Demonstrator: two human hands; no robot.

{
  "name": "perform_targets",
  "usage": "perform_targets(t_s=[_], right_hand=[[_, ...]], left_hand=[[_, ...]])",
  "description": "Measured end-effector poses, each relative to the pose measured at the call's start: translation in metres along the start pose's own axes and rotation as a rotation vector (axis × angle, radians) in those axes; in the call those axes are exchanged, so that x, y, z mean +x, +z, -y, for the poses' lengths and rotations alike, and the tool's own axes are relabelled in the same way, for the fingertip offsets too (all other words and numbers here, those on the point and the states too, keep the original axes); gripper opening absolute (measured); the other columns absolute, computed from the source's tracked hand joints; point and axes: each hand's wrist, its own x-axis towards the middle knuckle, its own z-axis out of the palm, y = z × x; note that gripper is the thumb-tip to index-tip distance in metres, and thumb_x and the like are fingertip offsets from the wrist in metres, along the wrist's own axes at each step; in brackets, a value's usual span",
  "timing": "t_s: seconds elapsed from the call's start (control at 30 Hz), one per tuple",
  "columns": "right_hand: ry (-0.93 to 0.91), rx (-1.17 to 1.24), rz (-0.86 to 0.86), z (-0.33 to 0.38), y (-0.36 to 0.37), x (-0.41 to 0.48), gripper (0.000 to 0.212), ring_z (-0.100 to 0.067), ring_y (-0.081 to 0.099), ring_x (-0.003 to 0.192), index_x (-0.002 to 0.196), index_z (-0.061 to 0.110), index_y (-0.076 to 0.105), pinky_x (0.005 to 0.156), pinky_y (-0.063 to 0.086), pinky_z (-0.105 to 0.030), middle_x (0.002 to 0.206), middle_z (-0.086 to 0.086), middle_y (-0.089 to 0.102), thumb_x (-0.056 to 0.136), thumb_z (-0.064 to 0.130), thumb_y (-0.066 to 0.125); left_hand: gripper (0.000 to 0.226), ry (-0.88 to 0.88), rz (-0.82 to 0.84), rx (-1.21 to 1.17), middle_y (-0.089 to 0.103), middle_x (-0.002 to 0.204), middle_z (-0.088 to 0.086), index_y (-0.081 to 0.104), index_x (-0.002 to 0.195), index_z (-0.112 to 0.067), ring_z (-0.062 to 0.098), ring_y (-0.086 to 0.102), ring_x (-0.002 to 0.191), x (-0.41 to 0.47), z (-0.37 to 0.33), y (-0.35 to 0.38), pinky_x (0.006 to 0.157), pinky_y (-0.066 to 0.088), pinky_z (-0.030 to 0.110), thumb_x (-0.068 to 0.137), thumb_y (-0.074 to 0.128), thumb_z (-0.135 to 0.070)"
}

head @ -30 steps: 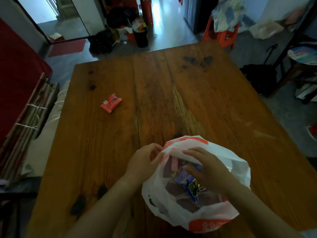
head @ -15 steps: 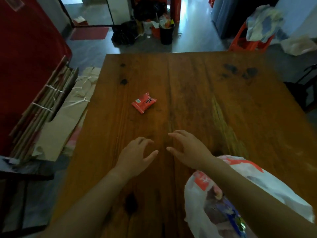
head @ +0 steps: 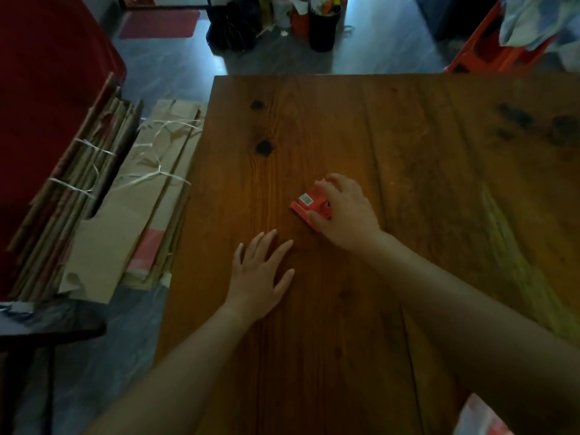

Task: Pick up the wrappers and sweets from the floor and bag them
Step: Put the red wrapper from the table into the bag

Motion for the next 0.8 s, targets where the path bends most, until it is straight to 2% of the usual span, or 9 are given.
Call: perform_targets(t_s=[0.2, 0.33, 0.43, 0.53, 0.63, 0.7, 0.8], right_hand=[[0.004, -0.121, 0.077, -0.009, 0.027, 0.022, 0.06, -0.026, 0.017, 0.14, 0.138, 0.033, 0.03, 0.111, 0.017, -0.051, 0.153, -0.003, 0.02, 0.085, 0.051, 0.052], [0.082, -0.132, 0.0, -0.009, 0.037, -0.021, 0.063, -0.025, 0.02, 0.137, 0.138, 0.036, 0.027, 0.109, 0.021, -0.05, 0.151, -0.001, 0.02, 0.083, 0.056, 0.05], [0.152, -0.123, 0.041, -0.007, 0.036, -0.067, 0.07, -0.025, 0.017, 0.137, 0.14, 0.037, 0.022, 0.108, 0.023, -0.048, 0.151, -0.002, 0.015, 0.08, 0.063, 0.048], [0.076, -0.222, 0.12, -0.009, 0.027, -0.089, 0.078, -0.028, 0.004, 0.14, 0.142, 0.038, 0.015, 0.112, 0.018, -0.049, 0.153, -0.002, 0.004, 0.077, 0.068, 0.046], [-0.045, -0.194, 0.254, -0.015, 0.019, -0.086, 0.076, -0.024, -0.008, 0.141, 0.142, 0.042, 0.01, 0.113, 0.011, -0.048, 0.155, 0.007, -0.001, 0.081, 0.06, 0.05], [-0.06, -0.152, 0.296, -0.019, 0.018, -0.084, 0.074, -0.024, -0.004, 0.141, 0.142, 0.044, 0.009, 0.112, 0.016, -0.048, 0.155, 0.008, 0.004, 0.082, 0.054, 0.053], [-0.026, -0.147, 0.219, -0.026, 0.021, -0.099, 0.071, -0.023, 0.015, 0.136, 0.141, 0.042, 0.015, 0.109, 0.025, -0.042, 0.149, 0.002, 0.02, 0.083, 0.051, 0.055]], left_hand=[[0.053, 0.026, -0.112, -0.051, 0.023, 0.152, -0.003, 0.029, 0.137, -0.04, 0.018, 0.012, 0.142, 0.001, 0.004, 0.008, 0.112, 0.011, 0.049, 0.087, 0.029, -0.056], [0.053, 0.022, -0.128, -0.052, 0.025, 0.152, -0.002, 0.032, 0.137, -0.039, 0.018, 0.015, 0.141, 0.002, 0.005, 0.01, 0.111, 0.012, 0.049, 0.086, 0.031, -0.056], [0.053, 0.023, -0.138, -0.039, 0.026, 0.151, -0.002, 0.031, 0.137, -0.039, 0.017, 0.016, 0.14, 0.002, 0.006, 0.012, 0.11, 0.011, 0.047, 0.086, 0.032, -0.055], [0.053, 0.026, -0.14, -0.044, 0.027, 0.151, -0.001, 0.033, 0.136, -0.038, 0.018, 0.017, 0.14, 0.002, 0.006, 0.012, 0.11, 0.012, 0.047, 0.086, 0.032, -0.055], [0.054, 0.027, -0.143, -0.056, 0.03, 0.15, 0.0, 0.035, 0.136, -0.037, 0.019, 0.019, 0.14, 0.002, 0.005, 0.011, 0.11, 0.013, 0.048, 0.086, 0.031, -0.055], [0.054, 0.029, -0.141, -0.049, 0.03, 0.15, 0.0, 0.036, 0.136, -0.036, 0.019, 0.02, 0.14, 0.001, 0.005, 0.011, 0.11, 0.014, 0.049, 0.085, 0.03, -0.054], [0.053, 0.035, -0.132, -0.063, 0.03, 0.15, 0.001, 0.036, 0.136, -0.036, 0.02, 0.019, 0.141, 0.001, 0.005, 0.01, 0.111, 0.016, 0.05, 0.086, 0.031, -0.053]])
